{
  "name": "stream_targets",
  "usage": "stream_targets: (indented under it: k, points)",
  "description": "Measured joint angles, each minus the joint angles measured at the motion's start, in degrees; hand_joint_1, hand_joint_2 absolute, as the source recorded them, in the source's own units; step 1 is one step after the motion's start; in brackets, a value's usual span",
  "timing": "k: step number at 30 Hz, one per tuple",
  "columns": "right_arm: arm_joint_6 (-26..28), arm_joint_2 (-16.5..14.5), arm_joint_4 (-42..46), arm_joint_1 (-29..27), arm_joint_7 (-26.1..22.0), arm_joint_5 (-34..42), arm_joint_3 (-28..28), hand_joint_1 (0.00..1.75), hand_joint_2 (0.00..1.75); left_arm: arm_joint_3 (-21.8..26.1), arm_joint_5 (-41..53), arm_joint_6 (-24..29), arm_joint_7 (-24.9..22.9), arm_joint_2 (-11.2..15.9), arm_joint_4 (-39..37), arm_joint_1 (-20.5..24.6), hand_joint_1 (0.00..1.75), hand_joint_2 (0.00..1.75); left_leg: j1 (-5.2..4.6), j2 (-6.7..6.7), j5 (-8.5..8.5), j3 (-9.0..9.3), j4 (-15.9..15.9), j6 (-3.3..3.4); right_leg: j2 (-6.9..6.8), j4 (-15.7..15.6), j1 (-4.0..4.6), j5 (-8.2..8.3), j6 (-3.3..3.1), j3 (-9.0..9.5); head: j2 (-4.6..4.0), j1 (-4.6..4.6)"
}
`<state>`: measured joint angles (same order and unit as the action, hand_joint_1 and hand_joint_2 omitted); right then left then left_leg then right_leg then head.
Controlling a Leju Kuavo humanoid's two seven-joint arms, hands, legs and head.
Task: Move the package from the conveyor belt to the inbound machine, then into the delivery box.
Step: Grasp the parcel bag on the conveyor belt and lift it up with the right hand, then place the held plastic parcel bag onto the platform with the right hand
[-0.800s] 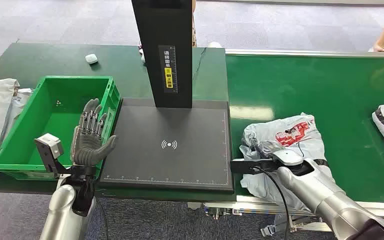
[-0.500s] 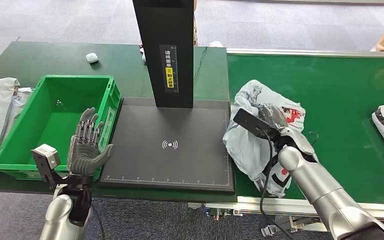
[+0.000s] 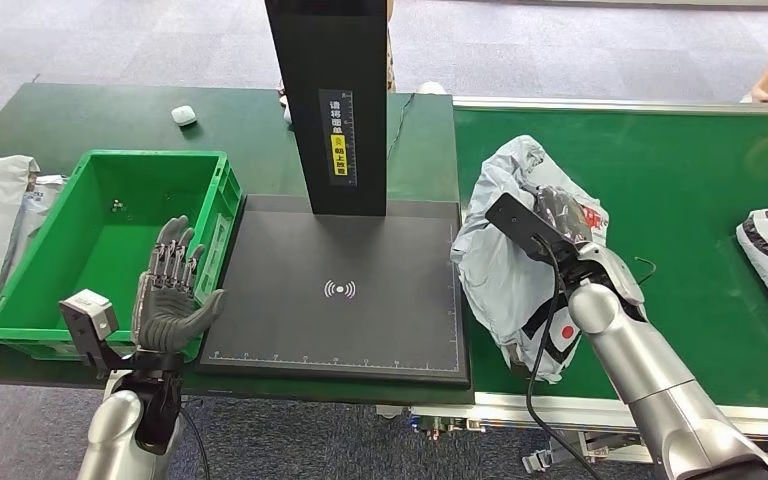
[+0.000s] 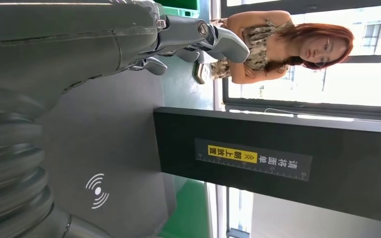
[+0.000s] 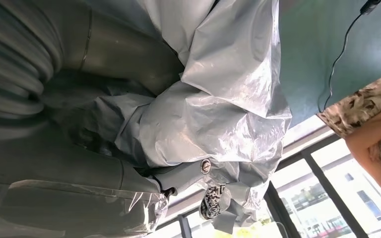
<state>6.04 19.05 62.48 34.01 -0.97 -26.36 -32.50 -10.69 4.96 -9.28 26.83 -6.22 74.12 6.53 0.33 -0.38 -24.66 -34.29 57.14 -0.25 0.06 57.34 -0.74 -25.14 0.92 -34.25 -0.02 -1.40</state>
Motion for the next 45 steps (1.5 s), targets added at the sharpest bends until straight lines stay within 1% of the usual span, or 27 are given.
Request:
stream_targets:
  k: [2, 4, 8, 11, 13, 14, 15, 16, 18, 19, 20, 21, 23, 27, 33, 36, 42, 45]
  points:
    - [2.0, -0.2, 0.2, -0.2, -1.8, 0.3, 0.5, 1.75, 1.75, 0.0, 0.0, 0.2, 0.3, 0.0, 0.0, 0.0, 0.00, 1.75, 0.00, 0.00, 0.00, -0.01, 0.0, 0.00, 0.00, 0.0, 0.00, 0.00, 0.00, 0.00, 0.00, 0.01]
    - [5.5, -1.0, 0.7, -0.3, -5.2, 1.2, 2.0, 1.75, 1.75, 0.0, -0.1, 0.8, 1.0, 0.0, 0.0, 0.0, 0.00, 1.75, 0.00, 0.00, 0.00, -0.03, 0.0, 0.00, 0.01, 0.0, 0.00, 0.00, 0.00, -0.02, 0.00, 0.01]
    - [11.0, -3.4, 2.7, 0.9, -11.5, 4.5, 6.0, 1.75, 1.75, 0.3, -0.8, 2.7, 2.9, 0.0, 0.2, 0.0, 0.00, 1.75, 0.00, 0.01, 0.01, -0.03, 0.0, -0.01, 0.02, 0.0, 0.00, 0.00, 0.00, -0.03, 0.00, 0.00]
    - [14.9, -5.2, 5.5, 1.5, -16.2, 6.6, 8.5, 1.75, 1.75, 0.7, -1.2, 3.4, 3.3, -0.1, 1.4, 0.1, 0.00, 1.75, 0.00, -0.01, 0.02, -0.02, 0.0, -0.02, -0.01, 0.0, 0.01, 0.00, 0.00, -0.03, 0.00, 0.00]
    - [16.3, -6.2, 7.8, 1.1, -19.6, 7.5, 9.7, 1.75, 1.75, 0.9, -1.1, 4.1, 3.9, -0.2, 2.0, 0.1, 0.00, 1.75, 0.00, -0.02, 0.01, -0.03, 0.0, -0.02, -0.01, 0.0, 0.01, 0.00, 0.00, -0.03, 0.00, 0.01]
    - [15.0, -6.5, 8.8, 0.9, -20.7, 7.3, 9.6, 1.75, 1.75, 1.0, -1.0, 4.9, 4.8, -0.2, 2.3, 0.2, 0.00, 1.75, 0.00, -0.01, 0.00, -0.06, 0.0, -0.03, 0.00, 0.0, 0.01, 0.00, 0.00, -0.03, 0.00, 0.01]
    - [11.7, -6.9, 9.4, 1.1, -21.7, 6.3, 9.0, 1.75, 1.75, 1.3, -0.9, 6.0, 5.9, -0.3, 2.4, 0.3, 0.00, 1.75, 0.01, 0.03, -0.01, -0.07, 0.0, -0.03, 0.05, 0.0, 0.01, 0.00, -0.01, -0.03, 0.00, 0.02]
    - [6.3, -7.3, 9.1, 1.7, -22.5, 4.7, 7.3, 1.75, 1.75, 1.6, -1.0, 7.1, 7.0, -0.3, 2.5, 0.7, 0.00, 1.75, 0.01, 0.13, -0.04, -0.04, -0.1, -0.07, 0.15, 0.0, 0.02, 0.02, -0.04, -0.04, 0.00, 0.04]
    - [-5.7, -9.1, 6.7, 3.5, -24.2, 1.5, 1.7, 1.75, 1.75, 2.3, -1.6, 8.3, 8.1, -0.4, 2.6, 1.8, 0.00, 1.75, 0.02, 0.41, -0.08, 0.13, -0.1, -0.15, 0.43, 0.0, 0.05, 0.06, -0.11, -0.03, 0.00, 0.04]
    - [-10.2, -10.2, 5.1, 4.1, -24.9, 0.7, -1.5, 1.75, 1.75, 2.5, -1.8, 8.5, 8.2, -0.4, 2.6, 2.4, 0.00, 1.75, 0.03, 0.47, -0.07, 0.19, -0.1, -0.17, 0.47, 0.0, 0.05, 0.08, -0.14, -0.03, 0.00, 0.03]
    - [-12.3, -11.3, 3.8, 4.5, -25.3, 0.5, -4.2, 1.75, 1.75, 2.7, -2.0, 8.6, 8.2, -0.4, 2.6, 2.9, 0.00, 1.75, 0.03, 0.42, -0.02, 0.19, -0.1, -0.16, 0.39, 0.0, 0.06, 0.07, -0.15, -0.03, 0.00, 0.01]
    - [-13.1, -12.2, 2.8, 4.8, -25.6, 0.5, -6.4, 1.75, 1.75, 2.8, -2.0, 8.6, 8.2, -0.4, 2.6, 3.2, 0.00, 1.75, 0.03, 0.26, 0.05, 0.14, -0.1, -0.16, 0.19, 0.0, 0.07, 0.05, -0.17, -0.04, 0.00, 0.01]
    - [-12.3, -13.2, 1.4, 5.8, -26.2, 1.0, -9.0, 1.75, 1.75, 3.0, -2.0, 8.8, 8.2, -0.4, 2.6, 3.4, 0.00, 1.75, 0.06, -0.04, 0.17, -0.01, -0.1, -0.18, -0.15, 0.1, 0.11, 0.03, -0.19, -0.07, 0.00, 0.03]
    - [-13.7, -14.4, 0.6, 8.1, -28.1, 1.4, -13.2, 1.75, 1.75, 3.7, -2.0, 9.0, 8.1, -0.3, 2.7, 3.4, 0.00, 1.75, 0.09, -0.02, 0.17, -0.08, -0.1, -0.22, -0.03, 0.1, 0.10, 0.04, -0.19, -0.10, 0.00, 0.07]
    - [-14.3, -18.5, -0.2, 12.0, -26.1, 2.4, -19.5, 1.75, 1.75, 4.0, -2.0, 9.4, 7.0, -0.4, 2.8, 4.4, 0.00, 1.75, 0.09, 0.01, 0.16, -0.08, -0.1, -0.23, -0.01, 0.1, 0.08, 0.04, -0.19, -0.17, 0.00, 0.05]
    - [-14.1, -19.5, -0.7, 13.0, -25.9, 2.9, -21.2, 1.75, 1.75, 4.2, -2.0, 9.4, 6.8, -0.4, 2.8, 4.6, 0.00, 1.75, 0.09, 0.01, 0.16, -0.08, -0.1, -0.23, -0.01, 0.1, 0.09, 0.04, -0.19, -0.16, 0.00, 0.05]
    - [-14.2, -20.0, -1.5, 14.2, -25.9, 3.3, -22.9, 1.75, 1.75, 4.6, -2.0, 9.4, 6.8, -0.4, 2.8, 4.7, 0.00, 1.75, 0.09, 0.01, 0.16, -0.08, -0.1, -0.23, -0.01, 0.1, 0.07, 0.04, -0.19, -0.16, 0.00, 0.05]
    - [-16.0, -20.2, -2.3, 14.7, -25.2, 3.3, -24.2, 1.75, 1.75, 4.8, -2.0, 9.4, 6.8, -0.4, 2.8, 4.7, 0.00, 1.75, 0.08, 0.01, 0.16, -0.08, -0.1, -0.23, 0.00, 0.1, 0.07, 0.04, -0.19, -0.16, 0.00, 0.05]
